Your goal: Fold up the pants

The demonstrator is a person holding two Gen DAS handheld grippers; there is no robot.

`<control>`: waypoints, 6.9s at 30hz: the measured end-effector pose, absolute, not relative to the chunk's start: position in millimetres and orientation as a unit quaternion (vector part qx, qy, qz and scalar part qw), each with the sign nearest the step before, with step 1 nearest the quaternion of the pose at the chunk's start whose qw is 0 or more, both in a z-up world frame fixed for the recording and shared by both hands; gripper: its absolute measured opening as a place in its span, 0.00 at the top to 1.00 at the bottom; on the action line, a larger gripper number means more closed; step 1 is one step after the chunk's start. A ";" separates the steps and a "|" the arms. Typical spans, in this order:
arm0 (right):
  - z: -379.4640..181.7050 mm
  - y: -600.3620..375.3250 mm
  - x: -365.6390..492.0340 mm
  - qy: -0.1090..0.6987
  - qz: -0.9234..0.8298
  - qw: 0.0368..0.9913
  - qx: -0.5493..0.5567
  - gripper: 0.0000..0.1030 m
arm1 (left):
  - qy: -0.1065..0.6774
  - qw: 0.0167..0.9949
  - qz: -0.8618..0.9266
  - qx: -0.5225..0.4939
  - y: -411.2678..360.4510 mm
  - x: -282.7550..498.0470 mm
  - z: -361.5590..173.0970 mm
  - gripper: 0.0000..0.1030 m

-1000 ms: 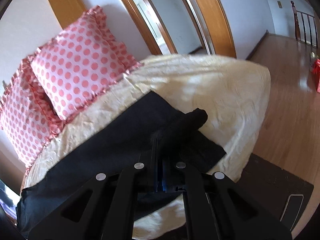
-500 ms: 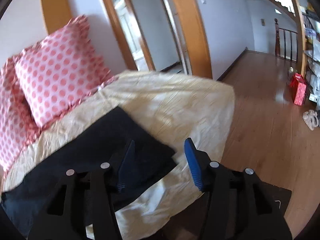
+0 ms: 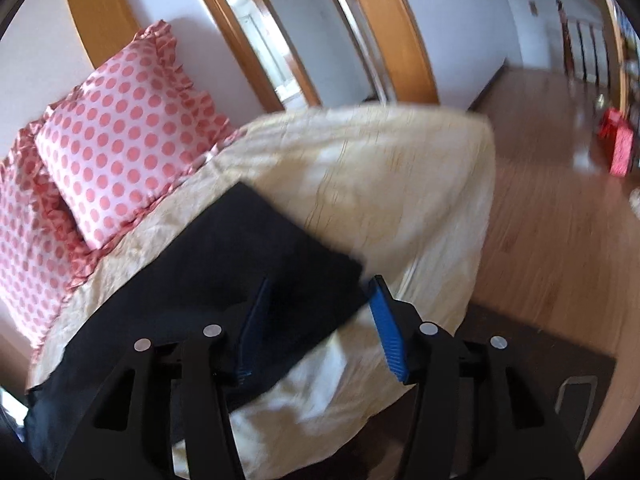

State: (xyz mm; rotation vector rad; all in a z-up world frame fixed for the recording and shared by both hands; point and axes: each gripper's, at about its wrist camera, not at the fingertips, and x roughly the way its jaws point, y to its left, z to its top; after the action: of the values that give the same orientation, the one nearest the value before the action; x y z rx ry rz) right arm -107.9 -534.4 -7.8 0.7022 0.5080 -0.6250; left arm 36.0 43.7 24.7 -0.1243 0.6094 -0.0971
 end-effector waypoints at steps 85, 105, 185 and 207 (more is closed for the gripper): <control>22.6 -103.5 71.9 0.346 0.329 0.877 0.043 0.62 | 0.242 0.897 0.183 -0.321 315.9 -14.3 41.9 0.07; 27.0 -92.2 62.5 0.329 0.348 0.877 0.016 0.31 | 0.276 0.851 0.099 -0.437 353.4 24.5 18.7 0.09; 82.3 -332.3 -41.6 0.140 0.096 0.972 0.164 0.21 | 0.264 0.944 -0.197 0.027 -77.4 32.6 59.1 0.06; 59.0 -301.8 23.6 0.289 0.135 0.935 0.153 0.22 | 0.328 0.934 -0.141 0.019 -29.1 39.9 1.5 0.05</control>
State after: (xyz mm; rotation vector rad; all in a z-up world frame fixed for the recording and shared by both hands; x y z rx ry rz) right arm 23.6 -301.8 59.0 0.3122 0.5905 0.2750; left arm 39.9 -29.1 1.5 0.0382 0.6704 -0.2874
